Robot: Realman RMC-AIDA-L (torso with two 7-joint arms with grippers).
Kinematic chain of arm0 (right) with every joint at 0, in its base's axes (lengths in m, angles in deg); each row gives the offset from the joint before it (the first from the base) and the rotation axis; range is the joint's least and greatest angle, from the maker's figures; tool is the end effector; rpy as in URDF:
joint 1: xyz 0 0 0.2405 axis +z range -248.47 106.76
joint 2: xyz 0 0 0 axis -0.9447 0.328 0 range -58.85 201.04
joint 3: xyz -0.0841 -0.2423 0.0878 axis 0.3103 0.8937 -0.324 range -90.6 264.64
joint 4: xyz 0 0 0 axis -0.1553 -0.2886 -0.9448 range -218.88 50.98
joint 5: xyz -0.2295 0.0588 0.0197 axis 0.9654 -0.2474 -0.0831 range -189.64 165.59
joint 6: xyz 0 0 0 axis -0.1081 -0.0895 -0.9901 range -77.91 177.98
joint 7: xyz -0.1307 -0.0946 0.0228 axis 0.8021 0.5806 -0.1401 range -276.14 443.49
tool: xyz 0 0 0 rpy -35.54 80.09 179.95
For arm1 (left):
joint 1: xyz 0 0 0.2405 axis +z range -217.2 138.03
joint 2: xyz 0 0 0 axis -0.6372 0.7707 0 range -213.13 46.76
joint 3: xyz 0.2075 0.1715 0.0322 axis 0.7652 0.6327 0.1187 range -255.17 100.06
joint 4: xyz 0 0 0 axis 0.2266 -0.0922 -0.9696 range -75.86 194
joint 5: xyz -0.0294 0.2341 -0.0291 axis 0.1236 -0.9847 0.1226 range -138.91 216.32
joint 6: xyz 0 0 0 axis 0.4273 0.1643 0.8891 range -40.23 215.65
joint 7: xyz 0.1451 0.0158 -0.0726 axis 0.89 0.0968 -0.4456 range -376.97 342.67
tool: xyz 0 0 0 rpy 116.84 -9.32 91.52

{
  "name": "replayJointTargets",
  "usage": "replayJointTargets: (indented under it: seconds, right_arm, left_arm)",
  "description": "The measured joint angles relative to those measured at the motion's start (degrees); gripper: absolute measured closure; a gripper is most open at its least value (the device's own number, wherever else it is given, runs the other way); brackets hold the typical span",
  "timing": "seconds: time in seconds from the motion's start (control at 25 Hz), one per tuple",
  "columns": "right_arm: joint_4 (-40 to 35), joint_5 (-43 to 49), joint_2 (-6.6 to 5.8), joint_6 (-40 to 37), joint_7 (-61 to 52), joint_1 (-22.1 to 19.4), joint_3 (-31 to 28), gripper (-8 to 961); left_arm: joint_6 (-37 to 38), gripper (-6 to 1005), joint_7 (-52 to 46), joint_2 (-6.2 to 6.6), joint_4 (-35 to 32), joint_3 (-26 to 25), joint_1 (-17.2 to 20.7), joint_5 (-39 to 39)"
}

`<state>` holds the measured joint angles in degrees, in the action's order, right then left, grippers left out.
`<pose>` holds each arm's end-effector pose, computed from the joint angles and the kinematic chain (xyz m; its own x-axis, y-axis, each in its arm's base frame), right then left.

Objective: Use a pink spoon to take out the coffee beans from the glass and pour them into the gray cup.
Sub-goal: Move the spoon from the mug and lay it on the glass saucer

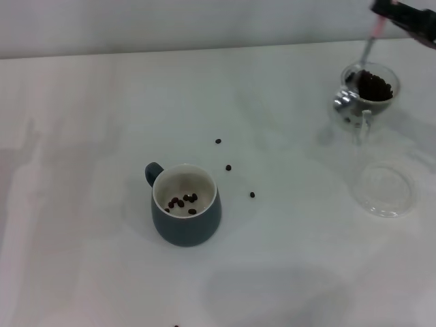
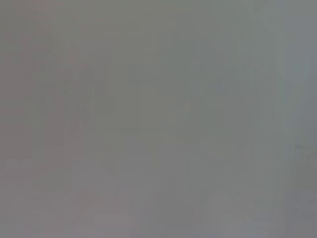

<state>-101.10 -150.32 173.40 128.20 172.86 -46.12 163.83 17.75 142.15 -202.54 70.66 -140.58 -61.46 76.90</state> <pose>0.3388 0.3904 0.0772 0.1809 -0.4124 -0.8929 -0.8597 -0.5072 0.0601 -0.3596 0.3605 -0.0179 0.5117 -0.1108 0.8520 0.8481 -0.0937 -0.5215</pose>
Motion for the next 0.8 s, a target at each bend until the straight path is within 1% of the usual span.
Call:
replayJointTargets:
  seconds: [0.04, 0.12, 0.2, 0.28, 0.4, 0.64, 0.8]
  right_arm:
    - [0.9, 0.7, -0.98, 0.8, 0.0, -0.2, 0.0, 683]
    - [2.0, 2.1, -2.51, 1.8, 0.0, -0.9, 0.0, 681]
    - [2.3, 3.8, -3.41, 2.0, 0.1, -2.0, 0.0, 680]
    - [2.3, 5.4, -3.90, 1.8, 0.4, -3.0, -0.1, 678]
    - [2.3, 7.3, -3.65, 0.8, 1.3, -4.2, -0.2, 676]
    - [3.0, 11.3, -1.88, -1.0, 5.5, -4.6, -0.2, 671]
    - [3.0, 12.8, -1.29, -2.7, 7.0, -4.7, -0.6, 668]
  left_arm:
    - [0.0, 107, 0.0, 0.00, 0.0, 0.0, 0.0, 0.3]
    - [0.0, 107, 0.1, 0.00, -0.1, 0.0, 0.1, 0.7]
    - [0.0, 107, 0.1, 0.00, -0.1, 0.0, 0.2, 0.8]
    - [0.0, 106, 0.0, 0.00, -0.1, 0.0, 0.3, 0.8]
    - [0.0, 106, 0.0, 0.00, -0.1, 0.0, 0.3, 1.0]
    - [0.0, 107, 0.2, 0.00, -0.1, 0.0, -0.1, 1.0]
    - [0.1, 107, 0.2, 0.00, -0.1, 0.0, -0.2, 1.0]
